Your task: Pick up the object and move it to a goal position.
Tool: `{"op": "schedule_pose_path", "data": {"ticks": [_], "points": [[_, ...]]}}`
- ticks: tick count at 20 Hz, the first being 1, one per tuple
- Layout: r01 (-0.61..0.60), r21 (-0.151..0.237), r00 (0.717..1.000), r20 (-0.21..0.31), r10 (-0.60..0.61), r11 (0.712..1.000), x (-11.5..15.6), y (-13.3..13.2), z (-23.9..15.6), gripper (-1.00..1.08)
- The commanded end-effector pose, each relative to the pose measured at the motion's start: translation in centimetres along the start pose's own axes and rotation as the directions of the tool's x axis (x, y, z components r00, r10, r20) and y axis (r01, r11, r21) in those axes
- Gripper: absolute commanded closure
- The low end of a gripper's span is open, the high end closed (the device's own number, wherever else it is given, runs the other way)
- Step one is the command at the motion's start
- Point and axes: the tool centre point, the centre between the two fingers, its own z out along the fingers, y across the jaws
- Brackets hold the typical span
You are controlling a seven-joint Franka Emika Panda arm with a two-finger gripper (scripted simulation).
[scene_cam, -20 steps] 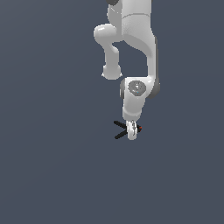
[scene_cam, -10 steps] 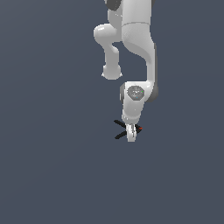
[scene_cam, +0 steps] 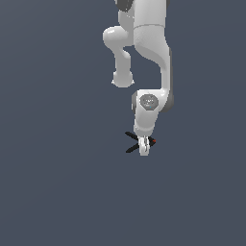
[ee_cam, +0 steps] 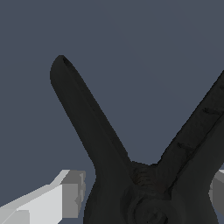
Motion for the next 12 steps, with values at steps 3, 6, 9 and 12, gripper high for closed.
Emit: {"op": "schedule_pose_path", "data": {"ticks": [3,6,9,12], "points": [[-0.001,0.001,1.0,0.0,0.001,1.0,0.0,0.0,-0.4,1.08],[-0.001,0.001,1.0,0.0,0.001,1.0,-0.1,0.2,-1.2,1.08],[-0.001,0.001,1.0,0.001,0.001,1.0,-0.3,0.5,-2.4,1.08],[-0.001,0.0,1.0,0.001,0.001,1.0,-0.5,0.8,-4.1,1.08]]}}
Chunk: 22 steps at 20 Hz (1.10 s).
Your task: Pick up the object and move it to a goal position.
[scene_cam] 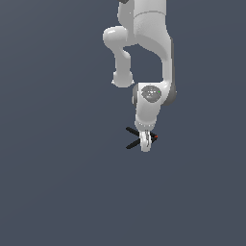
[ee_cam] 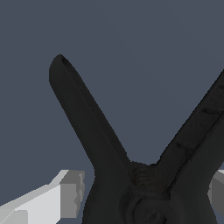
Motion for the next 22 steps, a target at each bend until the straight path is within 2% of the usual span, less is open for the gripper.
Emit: {"op": "schedule_pose_path", "data": {"ticks": [1,9,22], "points": [[0.0,0.002,1.0,0.001,0.0,1.0,-0.2,0.2,-1.6,1.08],[-0.001,0.0,1.0,0.001,0.001,1.0,-1.1,1.7,-8.6,1.08],[-0.002,-0.001,1.0,-0.003,0.002,1.0,-2.8,4.6,-23.0,1.08]]}}
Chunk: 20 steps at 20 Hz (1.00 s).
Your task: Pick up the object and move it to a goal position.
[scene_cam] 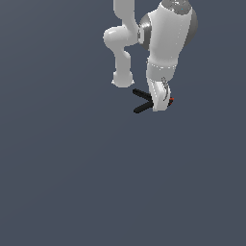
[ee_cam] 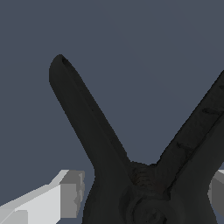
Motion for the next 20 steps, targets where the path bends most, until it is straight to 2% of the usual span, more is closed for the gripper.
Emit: {"op": "schedule_pose_path", "data": {"ticks": [1,12,20], "points": [[0.0,0.001,1.0,-0.001,0.0,1.0,-0.3,0.6,-2.8,1.08],[0.001,-0.001,1.0,-0.001,-0.001,1.0,-1.9,2.5,-14.0,1.08],[0.004,-0.002,1.0,0.0,-0.004,1.0,-2.7,3.2,-19.2,1.08]]}}
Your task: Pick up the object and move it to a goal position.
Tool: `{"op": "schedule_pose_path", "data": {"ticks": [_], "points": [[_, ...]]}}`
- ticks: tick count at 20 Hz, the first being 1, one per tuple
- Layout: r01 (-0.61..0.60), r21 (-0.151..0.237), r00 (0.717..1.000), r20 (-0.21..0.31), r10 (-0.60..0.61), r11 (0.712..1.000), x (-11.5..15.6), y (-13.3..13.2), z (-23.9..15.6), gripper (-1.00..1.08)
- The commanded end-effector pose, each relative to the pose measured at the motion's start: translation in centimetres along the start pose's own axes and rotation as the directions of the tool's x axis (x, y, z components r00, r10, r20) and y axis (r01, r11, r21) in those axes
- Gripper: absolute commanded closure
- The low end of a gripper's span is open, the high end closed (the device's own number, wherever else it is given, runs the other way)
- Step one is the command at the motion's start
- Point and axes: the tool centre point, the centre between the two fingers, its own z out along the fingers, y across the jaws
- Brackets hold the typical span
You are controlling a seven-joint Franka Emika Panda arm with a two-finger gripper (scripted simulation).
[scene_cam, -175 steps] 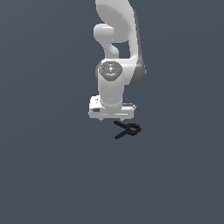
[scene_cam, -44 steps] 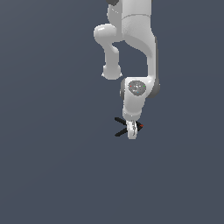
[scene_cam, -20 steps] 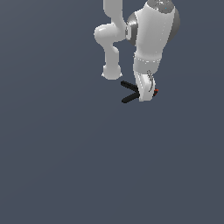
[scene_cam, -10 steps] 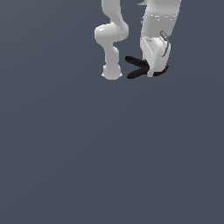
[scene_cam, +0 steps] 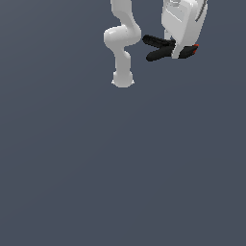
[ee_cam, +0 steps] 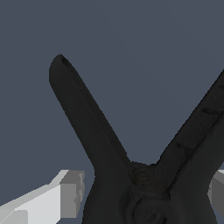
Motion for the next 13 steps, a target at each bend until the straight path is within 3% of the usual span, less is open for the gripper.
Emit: {"op": "schedule_pose_path", "data": {"ticks": [1,13], "points": [[0.0,0.0,1.0,0.0,0.0,1.0,-0.2,0.2,-1.3,1.08],[0.001,0.0,1.0,0.001,-0.001,1.0,-0.5,0.2,-2.7,1.08]]}}
